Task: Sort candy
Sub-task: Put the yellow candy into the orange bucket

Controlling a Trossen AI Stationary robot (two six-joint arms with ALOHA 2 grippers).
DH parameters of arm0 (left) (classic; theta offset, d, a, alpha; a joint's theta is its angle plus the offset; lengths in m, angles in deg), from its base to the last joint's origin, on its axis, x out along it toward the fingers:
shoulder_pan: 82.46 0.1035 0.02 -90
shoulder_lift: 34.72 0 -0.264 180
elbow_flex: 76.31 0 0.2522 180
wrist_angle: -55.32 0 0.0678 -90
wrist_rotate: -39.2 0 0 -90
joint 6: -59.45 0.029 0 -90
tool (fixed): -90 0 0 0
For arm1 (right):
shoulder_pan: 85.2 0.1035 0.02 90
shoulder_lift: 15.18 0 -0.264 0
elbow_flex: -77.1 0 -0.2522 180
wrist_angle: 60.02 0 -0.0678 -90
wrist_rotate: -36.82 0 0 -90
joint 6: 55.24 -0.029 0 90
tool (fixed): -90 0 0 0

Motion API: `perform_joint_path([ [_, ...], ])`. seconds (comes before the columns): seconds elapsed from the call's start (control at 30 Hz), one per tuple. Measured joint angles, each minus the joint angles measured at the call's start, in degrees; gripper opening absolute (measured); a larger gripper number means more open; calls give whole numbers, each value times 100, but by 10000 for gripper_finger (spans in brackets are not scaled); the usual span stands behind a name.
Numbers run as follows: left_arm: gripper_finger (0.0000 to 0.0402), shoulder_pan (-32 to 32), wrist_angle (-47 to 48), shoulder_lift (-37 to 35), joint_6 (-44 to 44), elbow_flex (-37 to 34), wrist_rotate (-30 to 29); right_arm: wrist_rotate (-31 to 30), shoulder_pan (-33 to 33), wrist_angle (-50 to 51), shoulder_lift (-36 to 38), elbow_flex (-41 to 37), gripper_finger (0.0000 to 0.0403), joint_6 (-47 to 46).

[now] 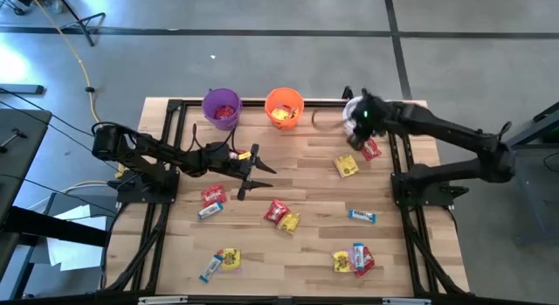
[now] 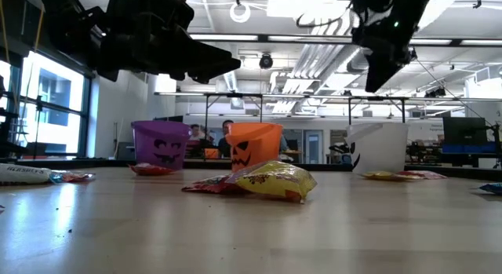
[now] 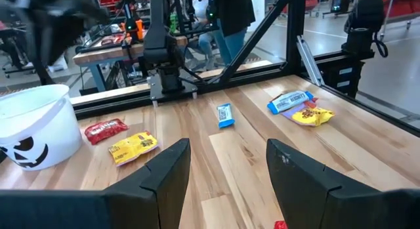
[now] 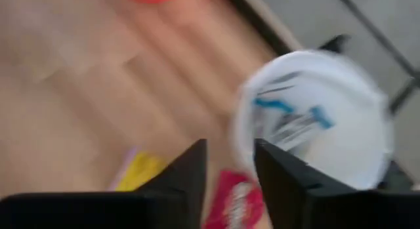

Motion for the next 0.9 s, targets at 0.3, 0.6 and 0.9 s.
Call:
perform_joint_path([
  [0.3,188,0,2,0,33,0,0,422,2655,344,312,-935,3,-2184],
  [0.6,188,0,26,0,26,2,0,907,5205,-419,283,-1690,44,-5016],
  [0.9,188,2,115,0,30,2,0,711,6387,-2114,-742,-1802,151,-5362],
])
